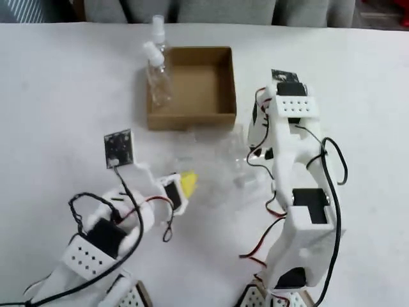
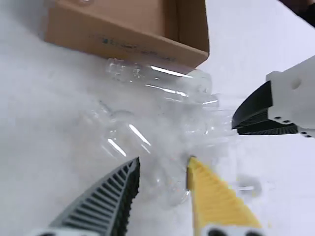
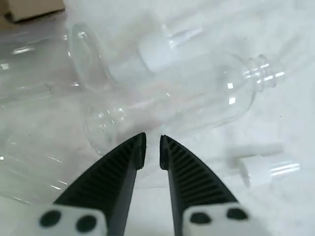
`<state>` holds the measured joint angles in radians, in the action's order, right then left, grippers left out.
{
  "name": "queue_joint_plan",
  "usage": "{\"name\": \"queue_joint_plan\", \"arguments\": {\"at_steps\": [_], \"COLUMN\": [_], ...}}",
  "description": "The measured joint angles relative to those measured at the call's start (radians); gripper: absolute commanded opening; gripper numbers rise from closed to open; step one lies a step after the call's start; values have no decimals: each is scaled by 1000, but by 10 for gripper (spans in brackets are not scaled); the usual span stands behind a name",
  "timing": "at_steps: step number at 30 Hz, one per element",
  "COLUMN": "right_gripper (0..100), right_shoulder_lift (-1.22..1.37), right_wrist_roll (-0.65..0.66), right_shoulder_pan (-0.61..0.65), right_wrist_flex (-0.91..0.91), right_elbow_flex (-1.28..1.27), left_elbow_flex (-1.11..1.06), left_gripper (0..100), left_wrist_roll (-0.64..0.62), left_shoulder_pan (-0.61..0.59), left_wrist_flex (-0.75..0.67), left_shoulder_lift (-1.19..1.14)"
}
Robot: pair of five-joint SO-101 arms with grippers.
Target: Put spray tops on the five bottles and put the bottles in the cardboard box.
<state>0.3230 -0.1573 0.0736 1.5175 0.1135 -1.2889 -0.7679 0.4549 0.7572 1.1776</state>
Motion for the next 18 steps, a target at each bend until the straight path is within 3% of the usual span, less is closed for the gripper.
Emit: {"name": "queue_joint_plan", "arguments": {"at_steps": [10,18], "right_gripper": [30,30], "right_shoulder_lift": [-9,-9], "right_wrist_roll": [2,2], "right_shoulder_pan": [2,2], "right_wrist_flex": [-68,-69], "right_elbow_flex": [-34,-34], "left_elbow_flex": [141,311], "left_gripper": [241,242], "left_wrist_roll": [-140,-227], "left_shoulder_pan": [23,-49], "left_wrist_flex": [-49,-51], "left_shoulder_lift": [-374,-729]}}
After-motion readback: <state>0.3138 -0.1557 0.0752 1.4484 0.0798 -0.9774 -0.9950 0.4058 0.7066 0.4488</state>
